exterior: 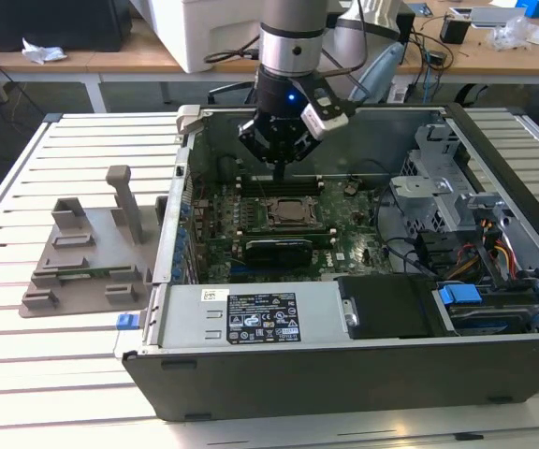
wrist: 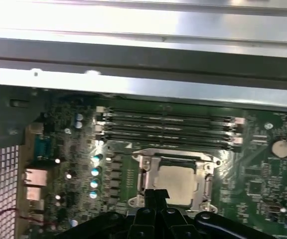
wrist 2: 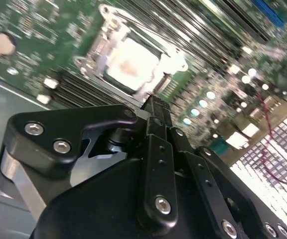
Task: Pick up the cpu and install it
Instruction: 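Install the first cpu locking lever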
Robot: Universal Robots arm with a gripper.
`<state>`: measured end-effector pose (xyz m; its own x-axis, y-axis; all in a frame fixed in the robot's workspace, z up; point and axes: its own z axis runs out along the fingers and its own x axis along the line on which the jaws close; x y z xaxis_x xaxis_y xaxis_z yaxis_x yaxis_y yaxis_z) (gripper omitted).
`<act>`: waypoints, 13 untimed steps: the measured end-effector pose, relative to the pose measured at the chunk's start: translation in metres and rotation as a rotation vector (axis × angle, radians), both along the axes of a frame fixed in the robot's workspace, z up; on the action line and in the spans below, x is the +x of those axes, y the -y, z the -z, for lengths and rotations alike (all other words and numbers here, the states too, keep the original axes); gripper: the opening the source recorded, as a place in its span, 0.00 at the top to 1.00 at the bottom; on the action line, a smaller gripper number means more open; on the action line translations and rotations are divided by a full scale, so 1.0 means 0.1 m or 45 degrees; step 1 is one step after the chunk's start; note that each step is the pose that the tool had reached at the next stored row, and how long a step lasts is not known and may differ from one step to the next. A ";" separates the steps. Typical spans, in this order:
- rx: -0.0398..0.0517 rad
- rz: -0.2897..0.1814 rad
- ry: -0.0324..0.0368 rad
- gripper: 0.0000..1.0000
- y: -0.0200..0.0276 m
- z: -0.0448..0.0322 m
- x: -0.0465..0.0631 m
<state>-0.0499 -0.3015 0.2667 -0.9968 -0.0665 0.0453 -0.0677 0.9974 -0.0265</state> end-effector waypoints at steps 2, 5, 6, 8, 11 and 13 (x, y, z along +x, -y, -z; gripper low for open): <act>0.000 0.000 0.0004 0.89 0.000 0.002 -0.10; 0.000 0.000 0.0013 0.89 0.000 0.010 -0.25; 0.000 0.000 0.0017 0.89 0.000 0.014 -0.29; 0.000 0.000 0.0021 0.89 -0.012 0.026 -0.42; 0.000 0.000 0.0020 0.89 -0.119 0.039 -0.47; 0.000 0.000 0.0019 0.89 -0.185 0.044 -0.47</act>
